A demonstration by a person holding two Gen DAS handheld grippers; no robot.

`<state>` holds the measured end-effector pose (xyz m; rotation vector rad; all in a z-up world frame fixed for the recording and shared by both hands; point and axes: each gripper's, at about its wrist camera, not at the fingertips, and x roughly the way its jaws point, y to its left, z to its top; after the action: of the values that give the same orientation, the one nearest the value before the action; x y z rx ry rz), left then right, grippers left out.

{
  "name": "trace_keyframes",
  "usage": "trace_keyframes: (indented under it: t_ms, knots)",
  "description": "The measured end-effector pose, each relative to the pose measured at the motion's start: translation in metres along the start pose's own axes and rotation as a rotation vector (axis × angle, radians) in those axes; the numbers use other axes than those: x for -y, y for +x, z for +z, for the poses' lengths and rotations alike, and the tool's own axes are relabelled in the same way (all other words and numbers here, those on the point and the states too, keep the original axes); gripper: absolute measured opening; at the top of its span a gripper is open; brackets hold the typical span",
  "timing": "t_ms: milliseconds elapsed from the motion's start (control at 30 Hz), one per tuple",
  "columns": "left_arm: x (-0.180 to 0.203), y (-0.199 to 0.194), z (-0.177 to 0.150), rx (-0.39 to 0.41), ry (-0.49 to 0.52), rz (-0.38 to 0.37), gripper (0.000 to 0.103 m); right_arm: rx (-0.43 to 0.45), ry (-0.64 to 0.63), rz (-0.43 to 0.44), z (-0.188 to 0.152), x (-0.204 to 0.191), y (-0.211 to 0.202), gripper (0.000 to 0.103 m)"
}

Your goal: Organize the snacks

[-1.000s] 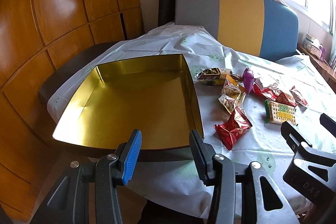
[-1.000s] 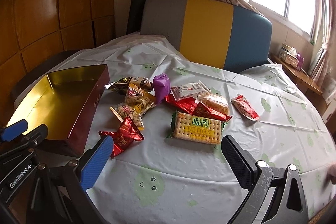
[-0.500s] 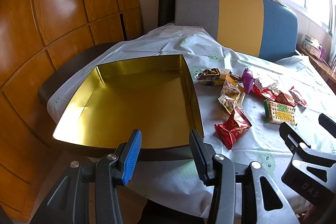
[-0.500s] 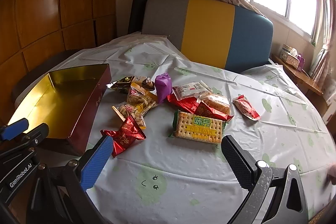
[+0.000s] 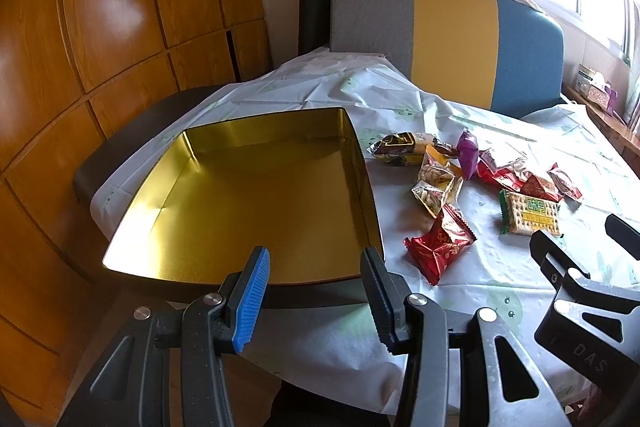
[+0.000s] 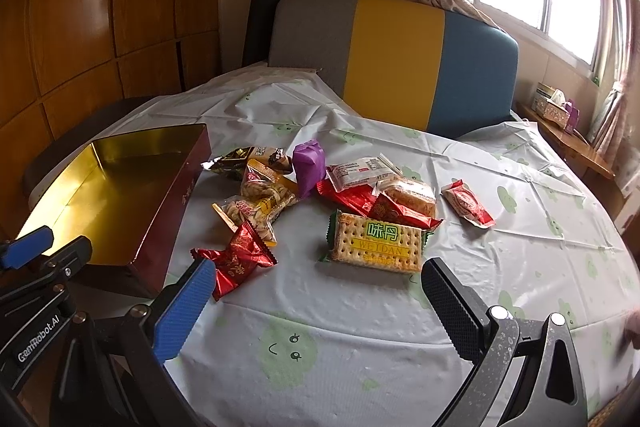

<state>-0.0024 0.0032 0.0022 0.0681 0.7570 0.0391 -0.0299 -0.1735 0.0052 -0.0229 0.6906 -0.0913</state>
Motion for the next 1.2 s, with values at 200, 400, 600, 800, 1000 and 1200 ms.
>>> trace_keyframes:
  t_ms: [200,400,600,800,1000,1200]
  knots:
    - [0.001,0.000,0.000,-0.002,0.007,-0.004,0.048,0.000,0.001,-0.001,0.000,0.001,0.000,0.103]
    - [0.004,0.000,0.000,-0.004,0.018,-0.016,0.048,0.000,0.007,-0.001,0.000,0.004,0.000,0.103]
    - [0.007,-0.003,0.001,-0.007,0.034,-0.091,0.048,0.001,0.016,-0.001,0.003,0.013,0.002,0.103]
    - [0.017,-0.002,0.002,-0.041,0.053,-0.212,0.051,-0.019,0.046,0.013,0.013,0.036,0.009,0.103]
    - [0.039,0.000,0.002,-0.055,0.114,-0.274,0.051,-0.069,0.079,0.055,0.035,0.078,0.023,0.103]
    - [0.058,0.013,0.012,-0.130,0.158,-0.390,0.051,-0.190,0.106,0.117,0.059,0.138,0.060,0.103]
